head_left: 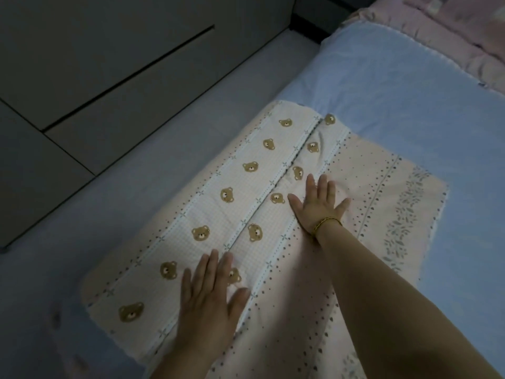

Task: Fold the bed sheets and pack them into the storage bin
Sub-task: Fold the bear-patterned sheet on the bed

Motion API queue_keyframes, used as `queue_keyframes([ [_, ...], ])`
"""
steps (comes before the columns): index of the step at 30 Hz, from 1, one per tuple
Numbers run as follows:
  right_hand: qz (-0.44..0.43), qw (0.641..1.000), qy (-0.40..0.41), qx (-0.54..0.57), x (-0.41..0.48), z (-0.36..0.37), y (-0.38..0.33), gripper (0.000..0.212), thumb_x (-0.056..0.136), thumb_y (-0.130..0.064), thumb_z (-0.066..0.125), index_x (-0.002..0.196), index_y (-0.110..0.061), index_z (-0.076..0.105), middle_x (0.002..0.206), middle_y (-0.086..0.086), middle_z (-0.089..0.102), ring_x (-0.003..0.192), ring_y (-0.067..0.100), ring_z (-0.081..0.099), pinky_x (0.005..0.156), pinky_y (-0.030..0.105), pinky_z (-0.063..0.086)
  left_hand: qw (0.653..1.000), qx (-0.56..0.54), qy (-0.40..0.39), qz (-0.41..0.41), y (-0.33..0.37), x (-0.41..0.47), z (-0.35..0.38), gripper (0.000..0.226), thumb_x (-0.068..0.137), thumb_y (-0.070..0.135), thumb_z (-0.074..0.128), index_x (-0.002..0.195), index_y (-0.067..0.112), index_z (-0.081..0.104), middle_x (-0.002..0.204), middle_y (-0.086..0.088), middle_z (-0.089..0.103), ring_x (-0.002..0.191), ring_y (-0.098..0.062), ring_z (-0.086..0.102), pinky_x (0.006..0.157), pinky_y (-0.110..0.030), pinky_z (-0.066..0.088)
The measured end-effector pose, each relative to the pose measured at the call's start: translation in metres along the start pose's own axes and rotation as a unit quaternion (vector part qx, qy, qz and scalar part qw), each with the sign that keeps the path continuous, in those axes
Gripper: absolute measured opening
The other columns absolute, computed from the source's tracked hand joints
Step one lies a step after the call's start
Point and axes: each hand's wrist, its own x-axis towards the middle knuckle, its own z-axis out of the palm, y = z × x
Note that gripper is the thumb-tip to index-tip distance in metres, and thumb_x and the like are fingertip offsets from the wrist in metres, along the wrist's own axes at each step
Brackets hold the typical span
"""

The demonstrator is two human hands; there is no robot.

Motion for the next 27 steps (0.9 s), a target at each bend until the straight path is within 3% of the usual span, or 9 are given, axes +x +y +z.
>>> queue_keyframes([
  [5,-0.032,0.999,0.039,0.019,-0.015,0.001,0.013,0.064,0.096,-0.05,0.021,0.148,-0.023,-0.005,0.156,0.001,-0.014,0.143,0.019,-0.014,0.112,0.052,-0.011,0.999,-0.039,0.017,-0.002,0.009,-0.001,-0.007,0.065,0.085,0.058,0.041,0.137,0.018,0.041,0.122,0.0,0.059,0.107,-0.02,0.058,0.089,-0.035,0.046],
  [9,-0.018,0.998,0.048,-0.026,-0.047,0.013,0.036,0.062,0.096,-0.05,0.017,0.148,-0.024,-0.006,0.156,0.0,-0.013,0.144,0.019,-0.014,0.111,0.054,-0.011,0.992,-0.086,0.071,-0.053,0.03,0.011,-0.025,0.046,0.094,0.03,0.046,0.139,0.024,0.035,0.132,0.001,0.047,0.108,-0.02,0.056,0.074,-0.029,0.045],
  [11,0.01,0.998,0.052,-0.022,-0.062,0.016,0.054,0.063,0.096,-0.049,0.019,0.148,-0.023,-0.005,0.156,0.002,-0.013,0.143,0.021,-0.014,0.11,0.055,-0.012,0.991,-0.063,0.12,-0.014,0.035,0.014,-0.031,0.035,0.084,0.013,0.064,0.119,0.013,0.058,0.103,-0.009,0.063,0.073,-0.026,0.065,0.045,-0.023,0.035],
  [13,0.051,0.996,0.067,0.001,-0.074,0.018,0.072,0.064,0.096,-0.048,0.025,0.148,-0.021,0.0,0.156,0.005,-0.011,0.143,0.024,-0.013,0.111,0.052,-0.013,0.99,0.019,0.143,-0.004,0.028,0.019,-0.03,0.043,0.058,0.0,0.084,0.097,0.004,0.068,0.077,-0.015,0.065,0.052,-0.028,0.061,0.037,-0.016,0.034],
  [16,0.111,0.981,0.131,0.093,-0.082,0.014,0.1,0.064,0.093,-0.04,0.043,0.147,-0.017,0.015,0.156,0.009,-0.003,0.144,0.026,-0.007,0.113,0.048,-0.008,0.978,0.058,0.201,-0.023,0.029,0.028,-0.024,0.06,0.044,-0.007,0.085,0.101,-0.002,0.067,0.099,-0.028,0.065,0.083,-0.045,0.064,0.071,-0.056,0.049],
  [19,0.197,0.921,0.214,0.259,-0.084,0.005,0.127,0.062,0.088,-0.029,0.057,0.14,-0.01,0.03,0.154,0.014,0.013,0.142,0.028,0.009,0.113,0.043,0.01,0.972,0.059,0.218,0.069,0.057,0.005,-0.004,0.053,0.068,0.016,0.074,0.117,0.006,0.057,0.121,-0.024,0.059,0.112,-0.038,0.054,0.098,-0.055,0.032],
  [23,0.252,0.782,0.2,0.533,-0.081,-0.014,0.161,0.066,0.09,-0.026,0.056,0.144,-0.008,0.022,0.147,0.009,0.031,0.135,0.024,0.033,0.11,0.032,0.024,0.989,0.077,-0.035,0.118,0.12,-0.061,0.058,0.079,0.082,0.073,0.012,0.119,0.019,0.057,0.12,-0.006,0.064,0.108,-0.023,0.062,0.098,-0.041,0.026],
  [25,0.26,0.79,0.154,0.533,-0.075,-0.025,0.173,0.061,0.092,-0.032,0.052,0.142,-0.008,0.027,0.145,0.008,0.035,0.131,0.026,0.037,0.108,0.034,0.027,0.984,0.09,-0.092,0.119,0.149,-0.081,0.078,0.096,0.064,0.083,0.019,0.114,0.016,0.067,0.119,-0.009,0.064,0.106,-0.029,0.063,0.098,-0.045,0.019],
  [27,0.251,0.813,0.097,0.516,-0.069,-0.035,0.18,0.047,0.093,-0.039,0.048,0.13,-0.01,0.044,0.124,0.007,0.049,0.113,0.026,0.048,0.101,0.035,0.034,0.98,0.089,-0.152,0.095,0.167,-0.088,0.083,0.094,0.068,0.071,0.035,0.14,0.011,0.035,0.148,-0.019,0.025,0.134,-0.037,0.03,0.106,-0.056,0.004],
])
